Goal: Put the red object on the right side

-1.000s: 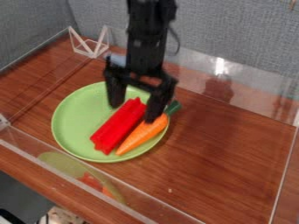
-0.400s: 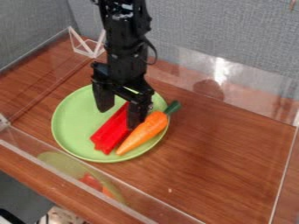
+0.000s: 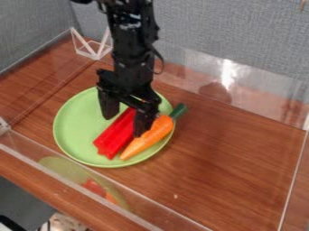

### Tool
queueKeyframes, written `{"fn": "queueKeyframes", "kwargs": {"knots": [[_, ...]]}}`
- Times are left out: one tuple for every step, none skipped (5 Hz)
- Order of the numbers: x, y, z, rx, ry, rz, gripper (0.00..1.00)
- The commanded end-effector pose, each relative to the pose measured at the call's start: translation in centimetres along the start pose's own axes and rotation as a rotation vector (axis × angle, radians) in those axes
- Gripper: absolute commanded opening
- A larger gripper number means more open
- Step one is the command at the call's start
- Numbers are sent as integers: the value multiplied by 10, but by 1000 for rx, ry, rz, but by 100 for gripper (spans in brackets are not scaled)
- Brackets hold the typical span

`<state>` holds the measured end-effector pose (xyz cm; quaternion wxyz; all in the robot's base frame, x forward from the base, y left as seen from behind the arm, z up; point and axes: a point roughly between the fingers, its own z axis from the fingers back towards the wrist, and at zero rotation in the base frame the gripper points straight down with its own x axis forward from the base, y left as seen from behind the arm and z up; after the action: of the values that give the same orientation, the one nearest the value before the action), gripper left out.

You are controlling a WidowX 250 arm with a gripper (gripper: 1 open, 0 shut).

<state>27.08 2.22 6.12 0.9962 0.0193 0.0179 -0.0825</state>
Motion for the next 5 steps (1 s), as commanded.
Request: {"fn": "queueKeyframes", "kwargs": {"knots": [[15, 0, 12, 31, -60, 19, 100], [11, 4, 9, 36, -70, 44, 100], [2, 7, 9, 36, -75, 79, 100], [8, 9, 17, 44, -101, 75, 100], [15, 8, 25, 55, -119, 59, 100]]}}
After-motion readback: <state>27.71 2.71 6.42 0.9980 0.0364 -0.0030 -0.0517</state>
